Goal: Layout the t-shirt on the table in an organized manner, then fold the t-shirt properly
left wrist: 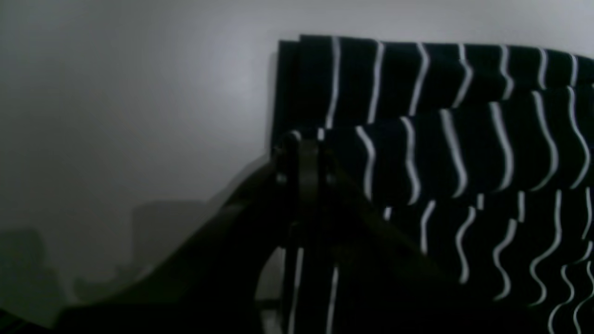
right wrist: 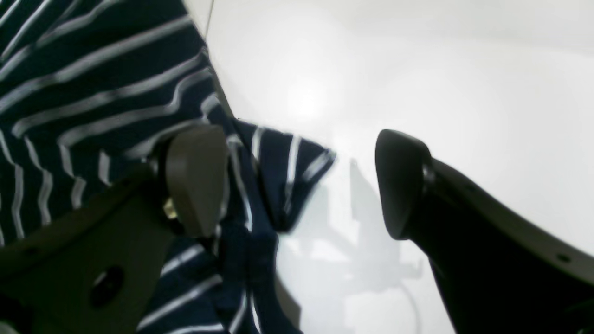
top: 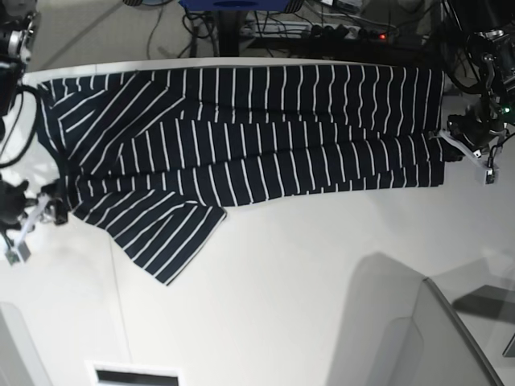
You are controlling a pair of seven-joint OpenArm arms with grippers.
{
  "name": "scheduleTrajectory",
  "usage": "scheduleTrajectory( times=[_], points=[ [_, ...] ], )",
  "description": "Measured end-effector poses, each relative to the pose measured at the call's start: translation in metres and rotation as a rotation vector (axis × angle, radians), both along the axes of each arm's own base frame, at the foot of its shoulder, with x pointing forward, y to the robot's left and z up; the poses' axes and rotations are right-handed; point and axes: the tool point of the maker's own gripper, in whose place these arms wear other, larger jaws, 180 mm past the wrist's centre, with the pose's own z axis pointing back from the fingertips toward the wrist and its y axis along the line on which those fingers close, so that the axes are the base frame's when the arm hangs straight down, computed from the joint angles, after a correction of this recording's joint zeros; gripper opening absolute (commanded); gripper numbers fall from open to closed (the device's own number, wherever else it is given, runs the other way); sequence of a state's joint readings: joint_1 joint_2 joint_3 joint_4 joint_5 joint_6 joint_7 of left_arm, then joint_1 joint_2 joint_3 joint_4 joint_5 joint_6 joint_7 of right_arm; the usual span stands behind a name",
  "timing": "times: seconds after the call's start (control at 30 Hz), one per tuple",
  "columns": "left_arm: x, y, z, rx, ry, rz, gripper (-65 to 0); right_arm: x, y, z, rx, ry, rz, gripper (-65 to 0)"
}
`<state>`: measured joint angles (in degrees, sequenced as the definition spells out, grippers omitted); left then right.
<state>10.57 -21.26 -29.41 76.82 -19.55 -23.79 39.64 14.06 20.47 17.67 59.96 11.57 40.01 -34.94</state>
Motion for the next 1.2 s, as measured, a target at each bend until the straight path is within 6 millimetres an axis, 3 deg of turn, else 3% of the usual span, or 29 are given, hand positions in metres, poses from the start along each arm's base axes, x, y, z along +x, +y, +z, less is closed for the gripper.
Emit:
scheduleTrajectory(
  times=[0.17, 0.3, 0.4, 0.7, 0.87, 0.93, 1.1, 1.13, 1.2],
  points=[
    [0.002, -0.001, 0.0, -0.004, -0.004, 0.002, -65.0, 0.025, 0.026, -0.007, 0.044, 0.039, 0.047, -19.5],
    [0.001, -0.005, -0.002, -0.013, -0.005, 0.003, -65.0, 0.022, 0.04, -0.028, 0.082, 0.119, 0.062, -19.5],
    [0.001, -0.005, -0.002, -0.012, -0.004, 0.003, -65.0, 0.016, 0.04, -0.037, 0.093, 0.145, 0.053, -19.5],
    [0.001, -0.005, -0.002, -0.012, -0.007, 0.003, -65.0, 0.021, 0.039, -0.034, 0.102, 0.121, 0.043, -19.7],
    [0.002, -0.005, -0.002, -0.012, -0.007, 0.003, -65.0, 0.008, 0.043, -0.048, 0.114, 0.178, 0.04, -20.3],
    [0.001, -0.005, -0.002, -0.013, -0.007, 0.003, -65.0, 0.006, 0.047, -0.05, 0.12, 0.183, 0.045, -27.5],
    [0.001, -0.005, -0.002, -0.012, -0.006, 0.003, -65.0, 0.005, 0.049, -0.051, 0.12, 0.203, 0.049, -63.0],
    [0.001, -0.005, -0.002, -0.013, -0.007, 0.003, -65.0, 0.005, 0.049, -0.051, 0.12, 0.206, 0.047, -65.0],
    [0.001, -0.005, -0.002, -0.012, -0.007, 0.003, -65.0, 0.004, 0.048, -0.052, 0.119, 0.21, 0.046, -62.9]
  ],
)
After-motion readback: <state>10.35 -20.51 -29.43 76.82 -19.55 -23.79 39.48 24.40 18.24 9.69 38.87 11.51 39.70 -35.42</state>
